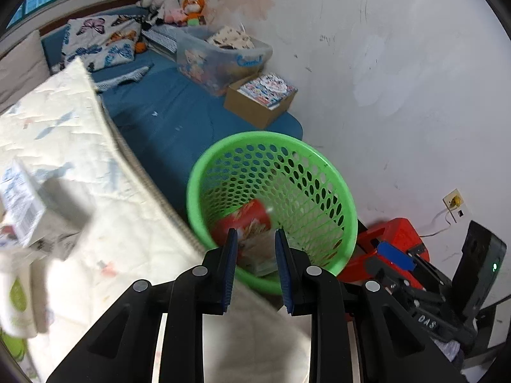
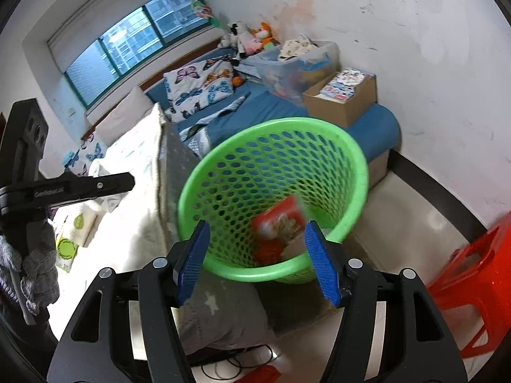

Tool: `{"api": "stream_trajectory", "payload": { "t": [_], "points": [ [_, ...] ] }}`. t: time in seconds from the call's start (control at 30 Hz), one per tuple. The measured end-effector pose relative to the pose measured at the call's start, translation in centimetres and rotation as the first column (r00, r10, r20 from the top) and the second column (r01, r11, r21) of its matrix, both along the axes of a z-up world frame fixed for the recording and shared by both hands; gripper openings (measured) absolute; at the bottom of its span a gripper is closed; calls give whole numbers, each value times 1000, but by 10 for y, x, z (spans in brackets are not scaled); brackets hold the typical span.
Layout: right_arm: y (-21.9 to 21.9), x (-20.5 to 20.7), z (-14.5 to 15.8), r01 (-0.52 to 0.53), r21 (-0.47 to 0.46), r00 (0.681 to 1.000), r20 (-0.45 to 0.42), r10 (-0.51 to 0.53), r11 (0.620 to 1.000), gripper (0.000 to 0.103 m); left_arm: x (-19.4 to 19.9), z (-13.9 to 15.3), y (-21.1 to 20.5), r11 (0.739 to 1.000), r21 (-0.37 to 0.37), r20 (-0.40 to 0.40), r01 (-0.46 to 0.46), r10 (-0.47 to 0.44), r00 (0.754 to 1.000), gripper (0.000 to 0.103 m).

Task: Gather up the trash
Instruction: 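Carry the held items to the green wastebasket and open both grippers over it, then move both grippers back over the mattress toward the remaining trash, then grasp the clear bottle with yellow label with the left gripper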

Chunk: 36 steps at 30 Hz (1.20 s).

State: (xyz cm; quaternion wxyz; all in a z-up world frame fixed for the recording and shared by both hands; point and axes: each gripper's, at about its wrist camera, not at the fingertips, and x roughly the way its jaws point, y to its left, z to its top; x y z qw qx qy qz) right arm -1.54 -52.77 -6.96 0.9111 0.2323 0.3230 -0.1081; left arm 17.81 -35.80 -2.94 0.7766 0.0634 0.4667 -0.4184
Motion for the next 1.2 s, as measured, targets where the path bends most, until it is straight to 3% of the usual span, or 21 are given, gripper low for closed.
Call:
{"api": "stream_trajectory", "payload": {
  "t": [0.37, 0.43, 0.5, 0.7, 0.97, 1.2],
  "points": [
    [47, 18, 18, -90, -27, 996, 19, 90, 996, 69, -14, 12, 106, 992, -28, 73, -120, 122, 990, 28],
    [56, 24, 20, -110, -31, 994, 20, 111, 993, 70, -15, 14, 123, 989, -31, 85, -145, 148, 985, 35],
    [65, 30, 23, -128, -39, 991, 20, 129, 991, 70, -14, 15, 142, 983, -26, 107, -181, 183, 977, 40],
    [95, 49, 29, -191, -51, 981, 20, 192, 980, 71, -1, 21, 200, 956, -5, 175, -292, 289, 941, 41],
    [130, 70, 32, -267, -58, 963, 13, 268, 962, 72, 27, 1, 260, 908, 80, 209, -410, 387, 898, 45],
    [154, 88, 33, -319, -61, 948, 3, 320, 946, 72, 40, -19, 284, 898, 125, 178, -423, 399, 900, 45]
  ]
}}
